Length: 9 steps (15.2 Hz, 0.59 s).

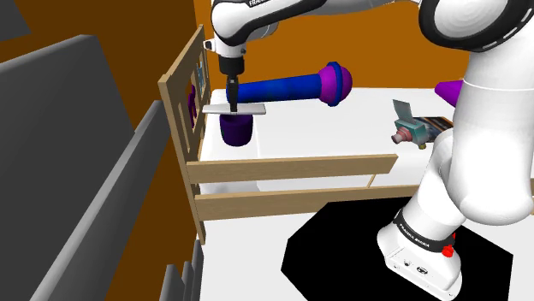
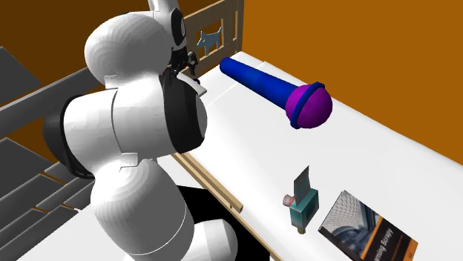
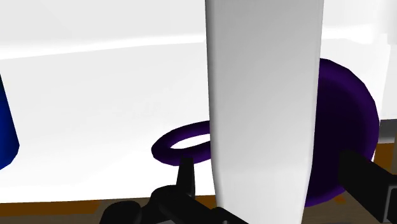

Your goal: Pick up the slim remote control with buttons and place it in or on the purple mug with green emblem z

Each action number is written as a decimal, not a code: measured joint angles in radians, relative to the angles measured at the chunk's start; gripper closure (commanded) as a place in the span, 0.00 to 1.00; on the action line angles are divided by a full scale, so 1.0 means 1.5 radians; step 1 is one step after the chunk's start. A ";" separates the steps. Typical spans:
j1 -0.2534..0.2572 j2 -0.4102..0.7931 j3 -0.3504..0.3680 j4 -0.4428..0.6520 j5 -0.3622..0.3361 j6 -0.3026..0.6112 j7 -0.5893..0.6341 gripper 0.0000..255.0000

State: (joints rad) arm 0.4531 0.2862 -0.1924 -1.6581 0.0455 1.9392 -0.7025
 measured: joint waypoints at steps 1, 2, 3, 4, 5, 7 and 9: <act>0.001 -0.007 0.000 0.012 -0.002 -0.019 0.001 0.00; 0.001 -0.009 0.000 0.029 -0.002 -0.037 0.003 0.00; 0.001 -0.011 0.000 0.036 -0.003 -0.045 0.003 0.00; 0.001 -0.010 0.000 0.040 -0.002 -0.049 0.003 0.00; 0.001 -0.009 0.000 0.043 -0.002 -0.052 0.003 0.00; 0.001 -0.008 0.000 0.046 -0.002 -0.054 0.003 0.00; 0.001 -0.007 0.000 0.047 -0.002 -0.055 0.003 0.00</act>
